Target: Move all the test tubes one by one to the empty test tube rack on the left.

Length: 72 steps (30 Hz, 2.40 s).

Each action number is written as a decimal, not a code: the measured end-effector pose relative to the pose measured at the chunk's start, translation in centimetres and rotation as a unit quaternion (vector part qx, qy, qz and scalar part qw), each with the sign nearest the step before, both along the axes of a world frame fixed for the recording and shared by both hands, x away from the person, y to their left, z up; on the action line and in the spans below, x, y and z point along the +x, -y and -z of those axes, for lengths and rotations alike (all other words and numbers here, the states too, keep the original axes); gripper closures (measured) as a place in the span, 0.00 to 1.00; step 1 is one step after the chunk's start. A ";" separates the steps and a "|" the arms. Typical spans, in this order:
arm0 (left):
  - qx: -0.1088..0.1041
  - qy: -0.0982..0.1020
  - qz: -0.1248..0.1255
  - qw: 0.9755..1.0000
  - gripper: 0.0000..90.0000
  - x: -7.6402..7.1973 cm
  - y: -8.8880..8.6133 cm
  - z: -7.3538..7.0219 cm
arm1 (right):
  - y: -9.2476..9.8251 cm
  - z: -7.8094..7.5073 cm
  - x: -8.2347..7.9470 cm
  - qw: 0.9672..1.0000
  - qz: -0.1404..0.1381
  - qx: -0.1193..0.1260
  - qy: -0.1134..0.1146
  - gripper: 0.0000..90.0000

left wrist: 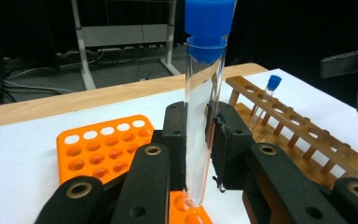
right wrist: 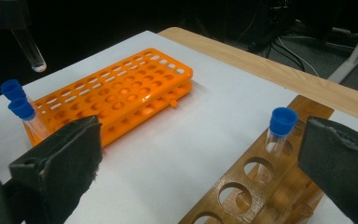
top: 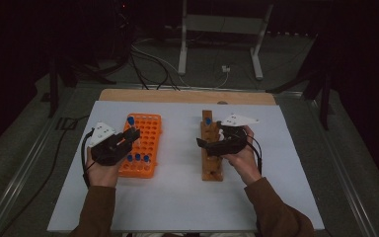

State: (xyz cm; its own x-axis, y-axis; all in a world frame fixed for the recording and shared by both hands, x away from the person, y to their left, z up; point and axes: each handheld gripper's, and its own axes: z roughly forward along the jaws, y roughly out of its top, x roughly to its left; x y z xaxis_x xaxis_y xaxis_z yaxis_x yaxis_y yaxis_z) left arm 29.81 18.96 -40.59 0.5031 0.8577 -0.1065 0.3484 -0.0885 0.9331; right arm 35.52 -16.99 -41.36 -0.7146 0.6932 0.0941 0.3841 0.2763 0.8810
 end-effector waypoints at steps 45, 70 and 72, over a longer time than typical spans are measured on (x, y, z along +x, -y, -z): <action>0.008 -0.037 -0.019 0.999 0.86 -2.1 -2.8 5.0 | 3.4 1.7 -1.2 1.000 0.018 0.010 -0.003 0.00; 0.012 -0.054 -0.028 0.998 0.86 -2.9 -3.6 6.5 | 4.4 2.2 -2.1 0.999 0.023 0.023 -0.003 0.00; 0.021 -0.061 -0.028 0.998 0.86 -2.9 -3.4 6.9 | 4.4 2.2 -2.1 0.999 0.022 0.024 -0.002 0.00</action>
State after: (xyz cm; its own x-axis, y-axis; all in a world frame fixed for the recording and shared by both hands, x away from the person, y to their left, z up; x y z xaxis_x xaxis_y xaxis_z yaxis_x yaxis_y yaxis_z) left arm 26.90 22.39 -47.46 0.4398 0.8889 -0.1280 0.4648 -0.1034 0.8793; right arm 33.41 -21.41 -43.55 -0.6826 0.7190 0.1308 0.3985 0.2161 0.8914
